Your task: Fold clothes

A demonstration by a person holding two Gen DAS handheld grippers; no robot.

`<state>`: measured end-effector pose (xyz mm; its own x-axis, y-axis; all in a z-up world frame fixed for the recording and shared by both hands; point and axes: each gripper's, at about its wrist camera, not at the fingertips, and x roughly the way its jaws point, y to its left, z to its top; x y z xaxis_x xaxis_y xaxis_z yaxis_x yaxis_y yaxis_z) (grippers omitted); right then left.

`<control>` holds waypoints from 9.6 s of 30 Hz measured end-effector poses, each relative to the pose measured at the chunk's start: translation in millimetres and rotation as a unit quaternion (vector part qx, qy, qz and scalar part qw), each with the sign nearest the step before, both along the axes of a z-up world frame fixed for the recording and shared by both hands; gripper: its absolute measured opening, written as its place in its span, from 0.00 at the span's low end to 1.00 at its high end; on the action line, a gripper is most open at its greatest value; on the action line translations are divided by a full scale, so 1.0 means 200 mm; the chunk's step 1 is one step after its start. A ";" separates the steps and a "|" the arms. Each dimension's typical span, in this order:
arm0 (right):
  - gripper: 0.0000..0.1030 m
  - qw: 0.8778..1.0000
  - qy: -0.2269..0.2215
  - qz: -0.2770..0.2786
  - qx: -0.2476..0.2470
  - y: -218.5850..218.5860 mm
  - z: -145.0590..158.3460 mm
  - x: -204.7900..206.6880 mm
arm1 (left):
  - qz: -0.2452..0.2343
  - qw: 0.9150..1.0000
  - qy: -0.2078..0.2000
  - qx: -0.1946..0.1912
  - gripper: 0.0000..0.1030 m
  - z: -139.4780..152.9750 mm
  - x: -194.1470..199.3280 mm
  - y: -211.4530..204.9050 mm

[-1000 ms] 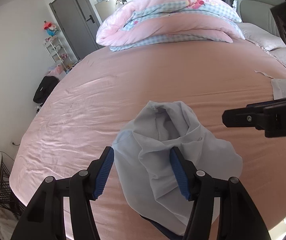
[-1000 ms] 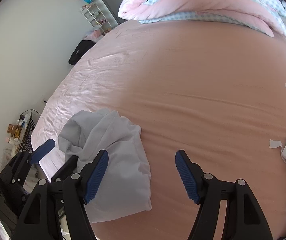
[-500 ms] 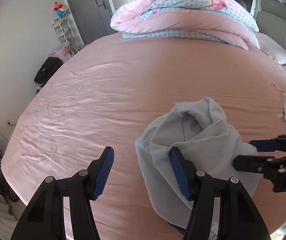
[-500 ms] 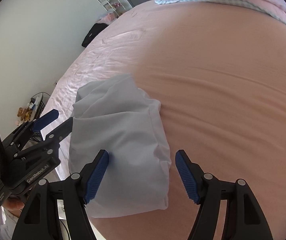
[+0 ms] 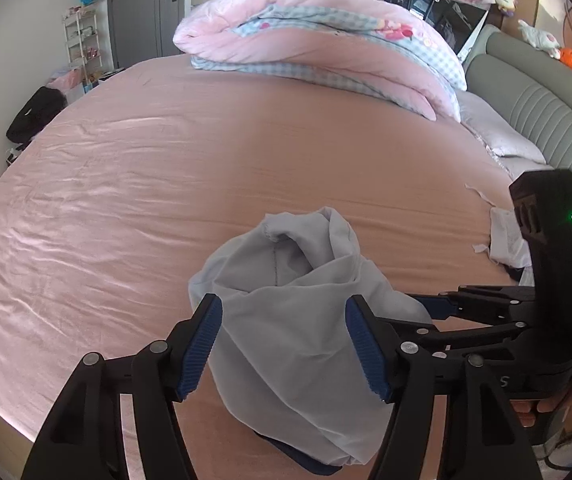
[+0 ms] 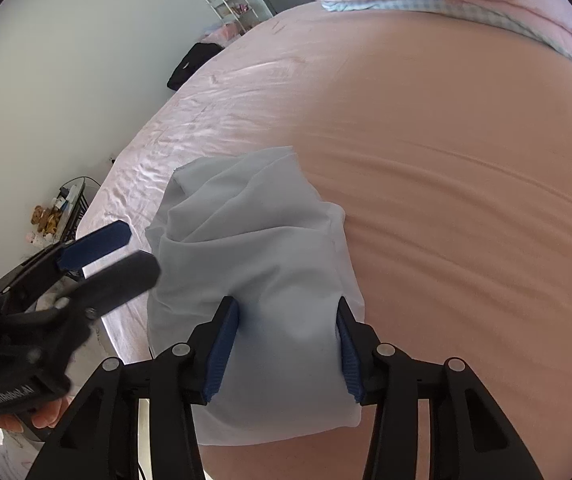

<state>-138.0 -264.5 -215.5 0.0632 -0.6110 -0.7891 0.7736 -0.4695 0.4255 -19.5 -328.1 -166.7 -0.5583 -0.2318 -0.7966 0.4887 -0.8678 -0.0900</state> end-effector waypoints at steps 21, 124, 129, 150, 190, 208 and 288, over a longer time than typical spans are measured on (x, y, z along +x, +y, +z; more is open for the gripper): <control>0.38 0.999 0.041 0.012 0.031 -0.04 0.04 0.03 | 0.066 0.998 -0.023 -0.009 0.60 -0.11 0.01 -0.14; 0.71 0.934 -0.235 -0.261 -0.059 0.28 -0.32 0.08 | -0.152 0.974 -0.017 0.165 1.00 -0.15 -0.18 -0.40; 0.72 0.930 -0.239 -0.273 -0.058 0.25 -0.34 0.07 | -0.140 0.973 -0.029 0.180 1.00 -0.20 -0.16 -0.40; 0.79 0.923 -0.213 -0.313 -0.075 0.19 -0.34 0.10 | -0.045 0.931 0.001 0.361 1.00 -0.42 -0.09 -0.44; 0.56 0.991 0.012 -0.114 -0.070 0.16 0.18 0.19 | 0.115 0.949 0.125 0.266 0.35 -0.11 0.23 -0.12; 0.56 0.999 -0.018 -0.025 -0.010 0.36 0.04 0.12 | 0.150 0.949 0.087 0.264 0.35 -0.28 0.22 0.22; 0.82 0.967 -0.160 -0.192 -0.057 0.67 -0.27 0.13 | -0.042 0.954 -0.089 0.284 0.98 -0.47 -0.04 -0.11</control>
<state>-112.0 -131.2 -268.7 0.0437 -0.7198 -0.6928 0.3727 -0.6317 0.6798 -27.2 -349.4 -261.6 -0.4005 0.3055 -0.8639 0.4708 -0.7402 -0.4800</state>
